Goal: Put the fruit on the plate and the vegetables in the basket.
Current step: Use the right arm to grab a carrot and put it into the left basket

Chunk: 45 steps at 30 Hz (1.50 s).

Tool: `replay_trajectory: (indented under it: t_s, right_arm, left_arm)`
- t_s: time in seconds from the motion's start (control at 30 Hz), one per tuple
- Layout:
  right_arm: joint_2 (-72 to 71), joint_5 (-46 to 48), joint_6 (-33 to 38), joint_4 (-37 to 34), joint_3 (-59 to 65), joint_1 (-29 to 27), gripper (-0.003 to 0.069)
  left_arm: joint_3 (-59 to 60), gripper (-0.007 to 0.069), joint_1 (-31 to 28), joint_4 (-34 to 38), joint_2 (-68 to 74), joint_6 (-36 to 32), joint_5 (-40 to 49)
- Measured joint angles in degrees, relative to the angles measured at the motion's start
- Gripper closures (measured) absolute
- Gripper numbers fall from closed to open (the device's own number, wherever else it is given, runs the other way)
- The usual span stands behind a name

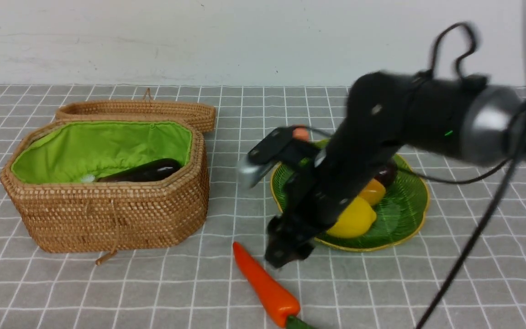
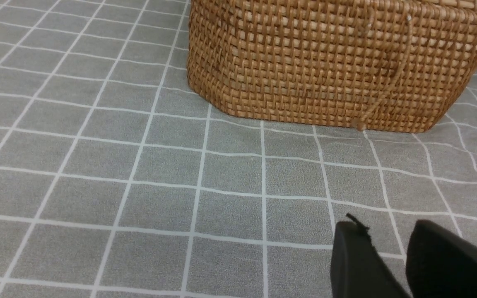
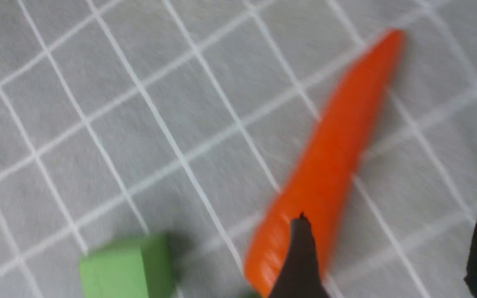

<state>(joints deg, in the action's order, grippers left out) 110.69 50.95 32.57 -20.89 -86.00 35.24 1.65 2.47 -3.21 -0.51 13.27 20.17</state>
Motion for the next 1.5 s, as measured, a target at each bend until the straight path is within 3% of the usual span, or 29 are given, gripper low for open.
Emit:
replay_trajectory:
  t_s: [0.27,0.43,0.77,0.93,1.13,1.23,1.3,1.37,1.4,1.5]
  right_arm:
    - [8.87,-3.99,-5.16,3.82,-0.2,2.89,0.0186]
    - [9.17,-3.22,-5.41,4.06,-1.0,2.89,0.0355]
    - [7.28,4.31,-5.76,-2.31,-18.52,2.89,0.0348]
    - [7.13,-9.16,-3.03,-9.13,-30.91,3.24,0.0348]
    - [12.14,-34.19,9.64,-18.54,-33.53,6.06,0.0348]
    - [16.77,-42.4,15.57,-22.32,-33.53,8.04,0.0347]
    - [19.23,-44.16,17.91,-23.58,-33.53,8.94,0.0316]
    - [21.38,-44.5,19.06,-24.04,-33.53,9.6,0.0221]
    - [21.53,-44.5,19.14,-24.1,-33.53,9.73,0.0209]
    - [22.4,-44.6,19.49,-24.36,-33.53,9.91,0.0053]
  left_arm:
    - [0.0,0.0424,0.0,0.0,0.0,0.0,0.0]
    - [0.0,0.0422,0.0,0.0,0.0,0.0,0.0]
    - [0.0,0.0414,0.0,0.0,0.0,0.0,0.0]
    - [0.0,0.0407,0.0,0.0,0.0,0.0,0.0]
    - [0.0,0.0405,0.0,0.0,0.0,0.0,0.0]
    - [0.0,0.0401,0.0,0.0,0.0,0.0,0.0]
    - [0.0,0.04,0.0,0.0,0.0,0.0,0.0]
    - [0.0,0.04,0.0,0.0,0.0,0.0,0.0]
    - [0.0,0.0399,0.0,0.0,0.0,0.0,0.0]
    - [0.0,0.0397,0.0,0.0,0.0,0.0,0.0]
